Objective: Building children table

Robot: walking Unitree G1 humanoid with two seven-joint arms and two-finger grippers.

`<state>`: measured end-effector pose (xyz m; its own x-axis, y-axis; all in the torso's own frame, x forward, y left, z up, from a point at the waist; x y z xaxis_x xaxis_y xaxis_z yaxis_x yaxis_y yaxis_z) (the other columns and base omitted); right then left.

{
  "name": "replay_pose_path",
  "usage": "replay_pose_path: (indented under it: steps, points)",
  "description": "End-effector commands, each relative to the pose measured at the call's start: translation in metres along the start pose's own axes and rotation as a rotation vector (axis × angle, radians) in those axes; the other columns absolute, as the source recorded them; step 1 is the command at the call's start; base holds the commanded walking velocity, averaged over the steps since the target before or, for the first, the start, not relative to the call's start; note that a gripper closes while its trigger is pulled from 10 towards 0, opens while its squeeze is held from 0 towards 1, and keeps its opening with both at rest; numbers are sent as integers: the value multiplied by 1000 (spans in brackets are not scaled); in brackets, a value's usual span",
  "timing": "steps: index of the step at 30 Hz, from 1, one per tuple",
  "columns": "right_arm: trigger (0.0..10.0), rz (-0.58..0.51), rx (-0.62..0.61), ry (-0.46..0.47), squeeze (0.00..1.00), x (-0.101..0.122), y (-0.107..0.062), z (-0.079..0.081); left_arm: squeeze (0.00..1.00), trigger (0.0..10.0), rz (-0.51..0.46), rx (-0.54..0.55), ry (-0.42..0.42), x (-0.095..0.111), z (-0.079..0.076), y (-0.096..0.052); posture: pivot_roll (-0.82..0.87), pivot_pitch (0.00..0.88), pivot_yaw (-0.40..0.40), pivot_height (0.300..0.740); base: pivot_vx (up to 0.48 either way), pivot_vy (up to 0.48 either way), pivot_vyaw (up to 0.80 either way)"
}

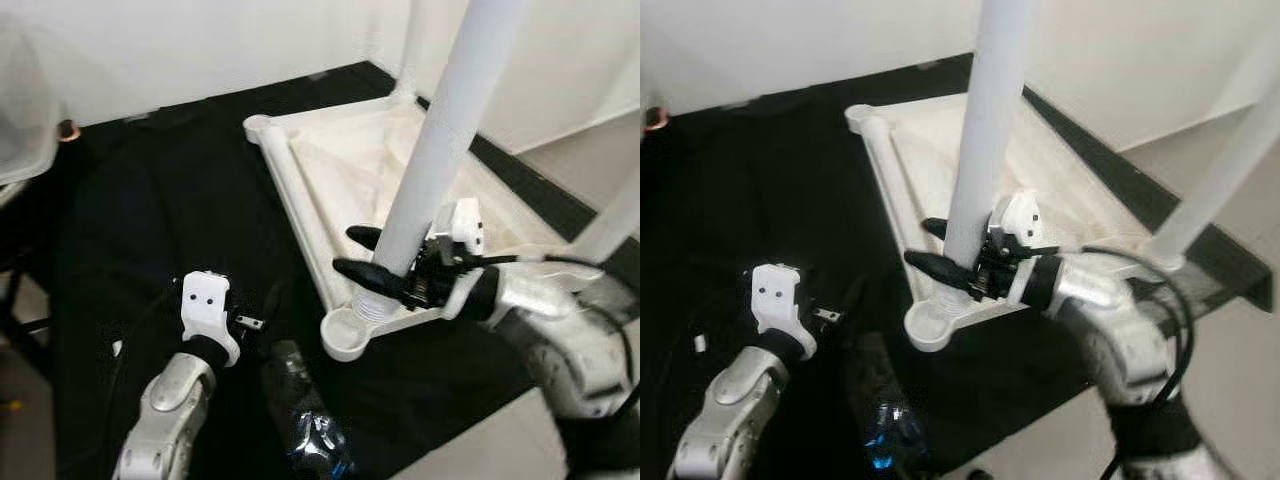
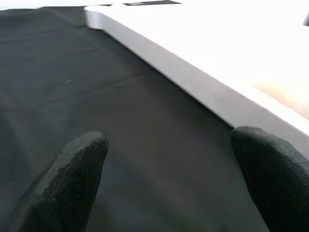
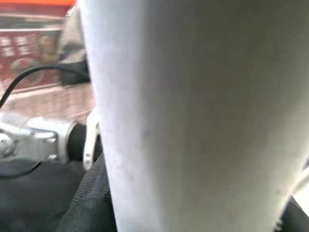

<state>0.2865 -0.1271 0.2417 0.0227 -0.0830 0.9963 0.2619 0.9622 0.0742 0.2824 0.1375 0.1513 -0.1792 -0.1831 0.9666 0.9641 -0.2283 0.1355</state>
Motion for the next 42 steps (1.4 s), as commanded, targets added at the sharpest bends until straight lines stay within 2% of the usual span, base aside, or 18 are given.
replay_pose_path:
  steps: [1, 2, 3, 5, 7, 9, 16, 17, 25, 30, 33, 42]
  points:
    - [10000, 0, 51, -2, 0, -1, -1, 2, 0, 10000, -4, 16, 6, 0, 0, -4, 32, 245, 8, 740, 0, 0, 0]
    - [10000, 8, 104, 8, 0, 3, -2, 2, 0, 10000, -11, 27, 7, 2, 1, -5, 48, 262, 4, 740, 0, 0, 0]
    - [10000, 8, 104, 8, 0, 3, -2, 2, 0, 10000, -11, 27, 7, 2, 1, -5, 48, 262, 4, 740, 0, 0, 0]
    - [10000, 60, 176, -6, 0, 3, -1, 1, 0, 10000, -27, 47, -2, 5, 4, -7, 53, 273, 5, 740, 0, 0, 0]
    - [10000, 87, 189, -55, 0, 3, 6, -6, 0, 10000, -37, 63, -5, 7, 8, -8, 62, 295, 0, 740, 0, 0, 0]
    - [10000, 82, 194, -65, 0, 4, 10, -8, 0, 10000, -40, 67, -8, 8, 9, -8, 62, 295, 0, 740, 0, 0, 0]
    - [10000, 99, 356, -89, 0, 4, 21, 4, 0, 10000, -39, 68, -4, 9, 10, -12, 85, 307, 18, 740, 0, 0, 0]
    - [10000, 96, 394, -107, 0, 1, 28, 6, 0, 10000, -37, 66, 0, 9, 10, -14, 89, 308, 21, 740, 0, 0, 0]
    - [10000, 132, 460, -122, 0, -8, 36, 11, 0, 10000, -38, 65, 5, 10, 10, -15, 97, 318, 21, 740, 0, 0, 0]
    - [10000, 225, 475, -227, 0, -10, 39, 3, 0, 10000, -39, 67, 6, 12, 9, -15, 93, 331, 15, 740, 0, 0, 0]
    - [10000, 255, 475, -252, 0, -7, 36, -2, 0, 10000, -38, 66, 5, 12, 9, -15, 92, 333, 13, 740, 0, 0, 0]
    - [10000, 226, 472, -206, 0, 6, 28, -7, 0, 10000, -38, 64, 4, 12, 8, -15, 76, 335, 5, 740, 0, 0, 0]
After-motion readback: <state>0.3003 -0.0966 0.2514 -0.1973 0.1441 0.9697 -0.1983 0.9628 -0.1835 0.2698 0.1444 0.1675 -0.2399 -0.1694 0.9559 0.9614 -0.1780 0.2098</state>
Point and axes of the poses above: a point about 5 cm out from each wrist's last joint towards the gripper, its own y axis pointing out of the wrist towards the gripper, its own x axis along the axis of the wrist's last joint, z = x × y, the point moved 2 cm from there along y, pointing out of the wrist towards the gripper, and after that the axes turned 15 degrees about y, right-handed, at the moved point
